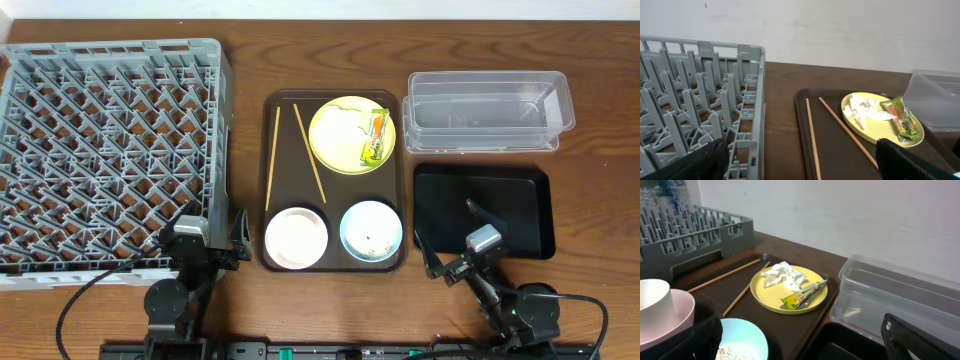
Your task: Sort waste into correct bins and load items into the dishwasher
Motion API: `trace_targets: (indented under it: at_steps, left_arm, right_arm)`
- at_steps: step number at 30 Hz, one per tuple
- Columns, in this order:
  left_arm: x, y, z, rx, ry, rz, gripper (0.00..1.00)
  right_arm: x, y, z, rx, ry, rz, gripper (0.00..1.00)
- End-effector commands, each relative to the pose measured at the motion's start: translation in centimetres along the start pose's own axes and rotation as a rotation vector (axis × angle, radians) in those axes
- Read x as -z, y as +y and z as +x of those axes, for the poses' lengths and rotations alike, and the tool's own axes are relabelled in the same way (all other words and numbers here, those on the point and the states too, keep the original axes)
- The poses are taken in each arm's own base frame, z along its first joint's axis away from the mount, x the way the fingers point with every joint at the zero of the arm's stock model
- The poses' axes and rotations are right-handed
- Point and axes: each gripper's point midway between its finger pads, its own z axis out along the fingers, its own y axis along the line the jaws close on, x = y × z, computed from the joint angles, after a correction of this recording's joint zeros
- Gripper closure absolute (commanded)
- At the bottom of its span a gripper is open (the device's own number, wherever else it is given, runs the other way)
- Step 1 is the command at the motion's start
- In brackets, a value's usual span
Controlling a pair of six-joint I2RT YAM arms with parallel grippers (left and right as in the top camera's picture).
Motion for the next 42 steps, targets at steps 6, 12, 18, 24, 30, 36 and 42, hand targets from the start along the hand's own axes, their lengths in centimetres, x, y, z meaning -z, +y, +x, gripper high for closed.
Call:
trace_targets:
  at_steps: [6,12,18,24,30,36,42]
  left_arm:
    - [-0.2,0.4,1.5,0.003,0.033,-0.011,0.06]
    - [-0.2,0.4,1.5,0.003,0.033,-0.011,0.06]
    - [-0.2,0.4,1.5,0.003,0.033,-0.011,0.06]
    - [-0.2,0.3,1.4,0.003,0.027,-0.010,0.06]
    - [-0.2,0.0,1.5,0.027,0.033,0.010,0.06]
    - [0.0,-2.3,-1.2,0.052,-0.065,0.137,0.06]
    - [1.3,-4.6,-5.8,0.065,-0.199,0.257,0.06]
  right_arm:
    - [0.0,0.0,0.2,0.008,0.004,0.001,0.01]
    - [0.0,0.0,0.2,0.008,0.004,0.001,0.01]
    - [0.0,0.0,0.2,0.008,0.004,0.001,0.01]
    - [0.0,0.0,0.2,0.008,0.004,0.001,0.01]
    - [0.0,0.4,0.1,-0.015,0.002,-0.026,0.01]
    - [0.1,0.9,-1.4,-0.054,-0.058,-0.057,0.01]
    - [0.5,1.4,-3.9,-0.201,-0.119,-0.101,0.01]
